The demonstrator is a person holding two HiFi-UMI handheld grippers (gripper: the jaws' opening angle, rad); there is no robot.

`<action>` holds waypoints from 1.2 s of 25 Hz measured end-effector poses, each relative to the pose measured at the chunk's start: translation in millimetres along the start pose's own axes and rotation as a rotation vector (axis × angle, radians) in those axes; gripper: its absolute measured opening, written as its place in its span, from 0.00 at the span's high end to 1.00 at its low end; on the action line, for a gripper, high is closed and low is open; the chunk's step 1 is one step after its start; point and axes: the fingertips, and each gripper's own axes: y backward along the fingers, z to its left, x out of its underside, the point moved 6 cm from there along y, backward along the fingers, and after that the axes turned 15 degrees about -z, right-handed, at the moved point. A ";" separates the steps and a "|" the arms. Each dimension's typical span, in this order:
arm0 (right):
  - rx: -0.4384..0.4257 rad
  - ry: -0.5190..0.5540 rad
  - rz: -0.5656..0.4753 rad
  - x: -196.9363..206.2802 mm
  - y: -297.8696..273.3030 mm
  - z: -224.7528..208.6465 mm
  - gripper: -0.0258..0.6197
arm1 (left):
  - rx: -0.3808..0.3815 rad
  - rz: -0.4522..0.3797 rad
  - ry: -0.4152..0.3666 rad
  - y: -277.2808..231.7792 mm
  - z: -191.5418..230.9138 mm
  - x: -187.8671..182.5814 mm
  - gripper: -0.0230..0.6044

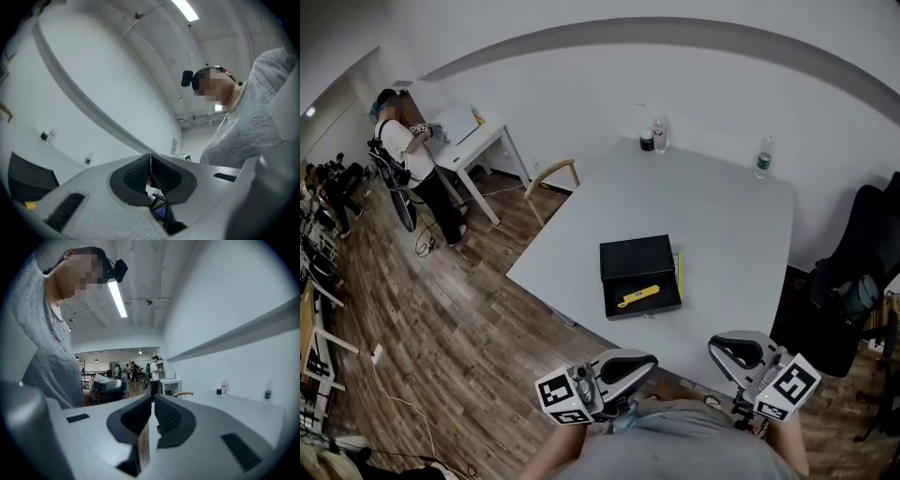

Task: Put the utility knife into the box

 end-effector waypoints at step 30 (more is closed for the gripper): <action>-0.138 -0.042 0.000 -34.3 1.2 -19.7 0.91 | 0.055 0.251 -0.467 -46.5 0.6 -9.9 0.93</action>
